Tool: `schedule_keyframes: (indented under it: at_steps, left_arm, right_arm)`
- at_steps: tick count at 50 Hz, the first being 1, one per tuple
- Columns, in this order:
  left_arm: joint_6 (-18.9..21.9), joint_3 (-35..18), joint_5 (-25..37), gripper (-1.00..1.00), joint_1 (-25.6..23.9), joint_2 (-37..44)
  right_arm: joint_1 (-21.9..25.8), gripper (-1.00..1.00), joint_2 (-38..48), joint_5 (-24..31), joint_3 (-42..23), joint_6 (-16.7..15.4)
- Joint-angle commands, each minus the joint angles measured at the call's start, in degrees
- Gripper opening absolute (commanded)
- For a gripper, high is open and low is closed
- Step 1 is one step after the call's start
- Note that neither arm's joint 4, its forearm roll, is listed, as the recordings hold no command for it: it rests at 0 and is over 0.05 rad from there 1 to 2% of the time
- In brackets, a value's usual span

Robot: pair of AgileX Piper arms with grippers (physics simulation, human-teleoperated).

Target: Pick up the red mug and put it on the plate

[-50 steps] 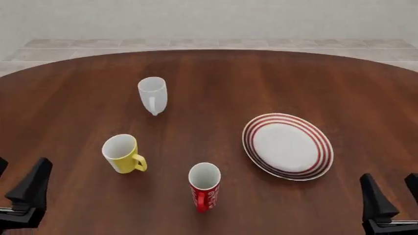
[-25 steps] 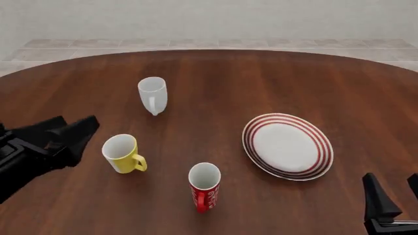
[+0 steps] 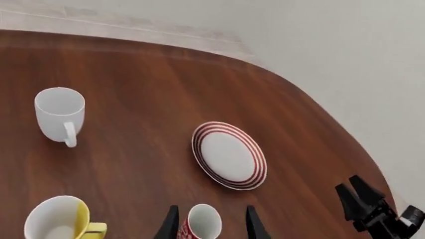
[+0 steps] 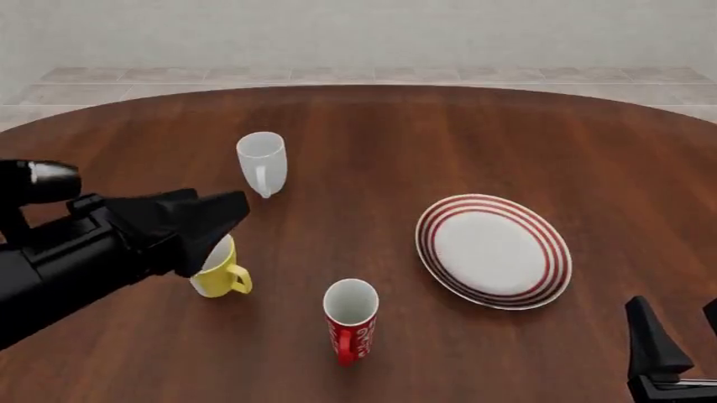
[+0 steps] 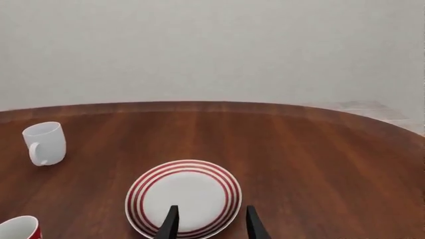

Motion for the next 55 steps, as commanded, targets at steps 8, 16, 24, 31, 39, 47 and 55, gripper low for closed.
schedule_keyframes:
  at_steps: [8,16,24,31,39,47,55]
  left_arm:
    - [1.73,-1.67,-3.23,1.0,-9.65,10.04]
    - [2.3,-0.77,-2.67,1.0,-8.7,12.48]
    - [1.3,0.86,-3.29,1.0,-7.72,13.24]
    - [0.56,2.19,-4.15,1.0,-7.15,13.68]
    - [-0.98,2.95,-5.69,1.0,-7.8,15.05]
    - [-1.97,4.93,-8.32,1.0,-7.64,16.66]
    - [-3.66,7.97,-10.26,1.0,-5.23,17.15]
  right_arm:
    - [-0.32,1.0,-0.26,-0.36,0.25,0.22]
    - [-0.48,1.0,-0.31,-0.4,0.31,0.54]
    - [-0.4,1.0,-0.21,-0.4,0.37,0.78]
    - [-0.55,1.0,-0.11,-0.37,0.16,1.06]
    - [-0.7,1.0,-0.17,-0.24,0.01,1.21]
    - [-0.83,1.0,-0.16,-0.32,0.03,1.45]
    - [-0.78,1.0,-0.28,-0.55,0.4,1.46]
